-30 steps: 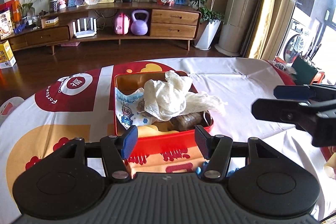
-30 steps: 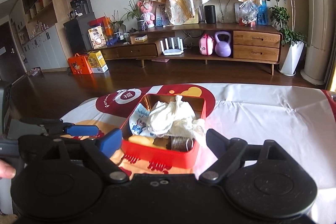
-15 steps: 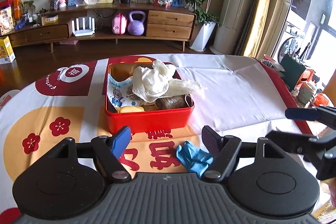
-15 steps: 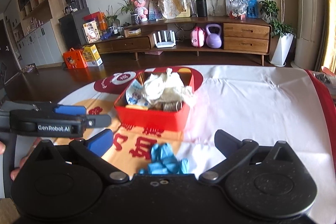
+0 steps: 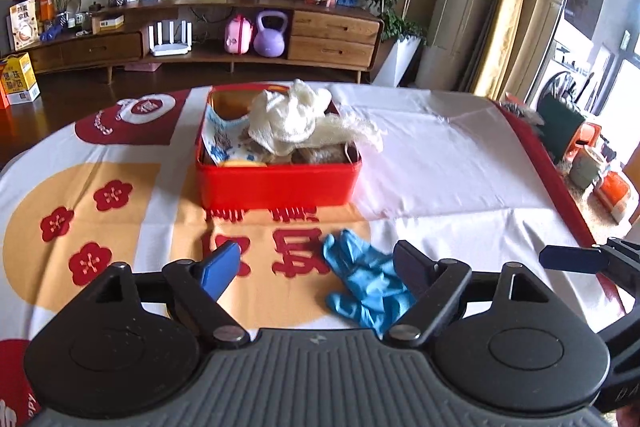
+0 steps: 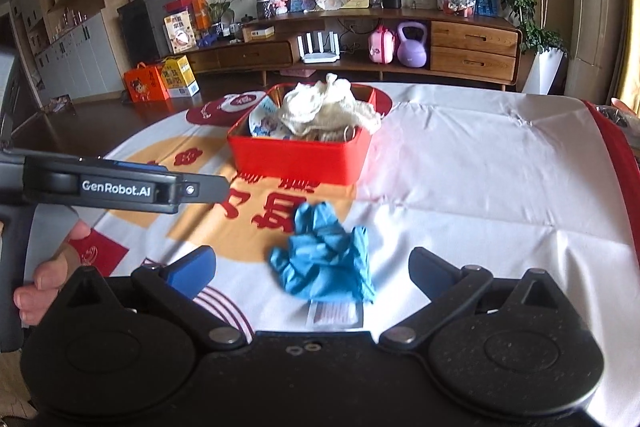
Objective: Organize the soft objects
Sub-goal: 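Pull both grippers back from the tin toward the blue gloves and white packet, then grasp the blue rubber gloves with left gripper while right moves over the white packet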
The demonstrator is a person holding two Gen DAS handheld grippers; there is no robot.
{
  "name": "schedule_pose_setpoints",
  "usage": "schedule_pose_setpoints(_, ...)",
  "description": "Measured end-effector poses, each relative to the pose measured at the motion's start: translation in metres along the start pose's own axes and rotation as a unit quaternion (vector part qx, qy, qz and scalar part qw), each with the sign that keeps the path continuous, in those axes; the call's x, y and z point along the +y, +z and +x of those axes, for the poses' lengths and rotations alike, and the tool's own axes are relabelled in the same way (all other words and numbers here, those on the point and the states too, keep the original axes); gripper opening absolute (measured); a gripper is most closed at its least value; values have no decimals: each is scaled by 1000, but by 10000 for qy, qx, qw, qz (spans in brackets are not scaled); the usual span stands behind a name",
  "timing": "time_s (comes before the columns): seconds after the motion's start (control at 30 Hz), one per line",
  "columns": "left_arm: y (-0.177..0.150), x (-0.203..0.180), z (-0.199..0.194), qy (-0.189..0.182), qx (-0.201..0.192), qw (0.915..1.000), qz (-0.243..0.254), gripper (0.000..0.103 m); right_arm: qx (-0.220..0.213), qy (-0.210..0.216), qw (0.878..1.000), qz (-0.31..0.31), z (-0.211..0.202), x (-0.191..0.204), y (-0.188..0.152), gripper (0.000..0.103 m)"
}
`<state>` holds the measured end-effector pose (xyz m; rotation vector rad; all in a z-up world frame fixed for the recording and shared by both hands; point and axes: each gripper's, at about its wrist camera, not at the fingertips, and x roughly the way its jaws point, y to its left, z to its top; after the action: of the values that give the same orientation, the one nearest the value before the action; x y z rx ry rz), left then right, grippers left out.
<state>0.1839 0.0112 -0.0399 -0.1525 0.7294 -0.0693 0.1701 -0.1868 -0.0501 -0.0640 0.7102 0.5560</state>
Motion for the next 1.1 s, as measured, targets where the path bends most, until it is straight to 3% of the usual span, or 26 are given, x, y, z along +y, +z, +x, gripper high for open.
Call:
schedule_pose_setpoints(0.67,-22,-33,46,-383,686,9969,10,84,-46,-289,9990,-352,20,6,-47,102)
schedule_pose_setpoints(1.1,-6,-43,95,-520,1112,9921,-258,84,177,-74,9989,-439,55,1,-48,98)
